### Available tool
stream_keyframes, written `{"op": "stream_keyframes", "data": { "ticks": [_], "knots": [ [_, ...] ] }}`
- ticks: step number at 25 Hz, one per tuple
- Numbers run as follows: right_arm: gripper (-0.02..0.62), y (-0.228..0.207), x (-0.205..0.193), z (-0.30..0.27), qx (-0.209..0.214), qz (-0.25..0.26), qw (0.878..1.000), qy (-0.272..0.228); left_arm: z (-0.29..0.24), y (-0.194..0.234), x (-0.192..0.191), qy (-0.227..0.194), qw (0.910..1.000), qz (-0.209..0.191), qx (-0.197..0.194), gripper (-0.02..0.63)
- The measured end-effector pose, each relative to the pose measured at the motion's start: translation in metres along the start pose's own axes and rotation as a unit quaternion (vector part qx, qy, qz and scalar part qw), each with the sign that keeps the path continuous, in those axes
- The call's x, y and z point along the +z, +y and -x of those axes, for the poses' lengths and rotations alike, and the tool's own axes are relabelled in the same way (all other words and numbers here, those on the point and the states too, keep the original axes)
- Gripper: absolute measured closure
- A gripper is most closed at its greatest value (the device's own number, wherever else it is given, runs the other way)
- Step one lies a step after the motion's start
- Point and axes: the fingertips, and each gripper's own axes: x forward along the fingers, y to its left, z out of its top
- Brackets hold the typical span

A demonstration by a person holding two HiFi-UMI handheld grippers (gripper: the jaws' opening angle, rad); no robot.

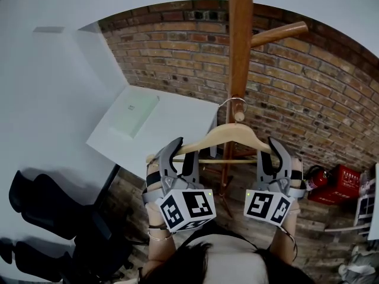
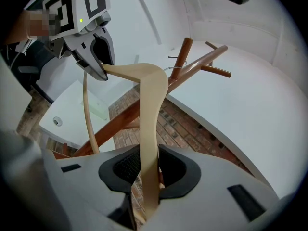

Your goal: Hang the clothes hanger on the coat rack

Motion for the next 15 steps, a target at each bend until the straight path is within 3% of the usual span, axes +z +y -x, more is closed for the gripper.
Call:
{"op": "stream_keyframes", "data": {
  "ticks": [15],
  "knots": [
    [0.483,0.009,-0.013,-0.015,0.003,-0.002,1.0,0.015,-0.019,-0.01,-0.009,0.007,0.9998,-0.001,-0.018,0.463]
  ]
}}
